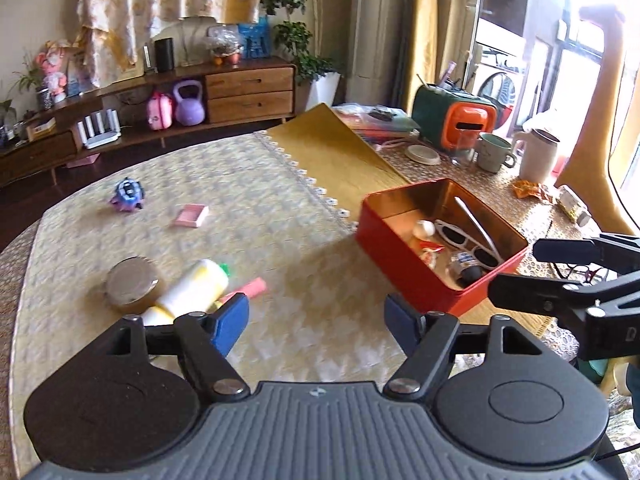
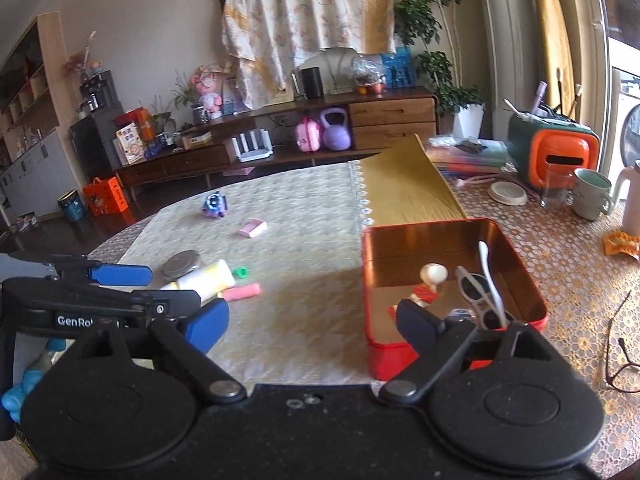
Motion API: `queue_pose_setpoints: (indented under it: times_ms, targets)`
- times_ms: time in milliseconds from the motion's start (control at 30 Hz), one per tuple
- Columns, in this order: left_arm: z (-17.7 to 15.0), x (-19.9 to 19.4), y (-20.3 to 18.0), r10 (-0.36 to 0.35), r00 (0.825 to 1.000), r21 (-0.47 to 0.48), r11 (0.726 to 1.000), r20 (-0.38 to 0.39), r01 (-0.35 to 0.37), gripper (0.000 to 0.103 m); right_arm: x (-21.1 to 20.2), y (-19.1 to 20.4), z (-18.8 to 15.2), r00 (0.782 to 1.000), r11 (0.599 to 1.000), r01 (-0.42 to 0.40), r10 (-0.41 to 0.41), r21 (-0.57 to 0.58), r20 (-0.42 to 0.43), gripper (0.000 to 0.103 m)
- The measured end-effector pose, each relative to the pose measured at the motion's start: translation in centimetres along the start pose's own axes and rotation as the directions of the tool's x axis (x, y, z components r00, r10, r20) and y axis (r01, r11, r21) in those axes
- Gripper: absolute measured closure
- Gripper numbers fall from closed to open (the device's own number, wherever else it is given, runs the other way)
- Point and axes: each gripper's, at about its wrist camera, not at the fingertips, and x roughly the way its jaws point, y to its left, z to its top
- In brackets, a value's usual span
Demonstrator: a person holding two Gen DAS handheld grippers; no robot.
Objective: Organize rigid objects
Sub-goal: 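Lift both open tools away from the red tin, then move the left tool to the white bottle while the right tool approaches the pink tube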
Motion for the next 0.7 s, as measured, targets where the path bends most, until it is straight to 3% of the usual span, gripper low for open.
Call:
queue_pose_setpoints:
  times_ms: [200, 433, 700]
  targets:
    - [-0.8, -1.0, 2.8, 0.033, 0.999, -0.036, 0.999, 0.014, -0.033, 0.023, 0.4, 2.5, -0.4, 0.999, 0.998, -0.038, 0.038, -0.045, 0.001, 0.000]
    - [-2.2, -0.9, 6.1, 0.097, 0.995, -0.067, 0.993, 0.016, -0.095, 0.020, 1.5, 5.8, -1.2, 0.994, 0.986, -0.106, 0.105, -0.129, -0.019, 0.000]
    - [-3.1, 0.5, 9.5, 0.120, 0.993, -0.108, 0.987, 0.019, -0.117, 0.020, 5.1, 7.3, -1.3, 0.992, 0.984, -0.115, 0.107, -0.137, -0.070, 0.000]
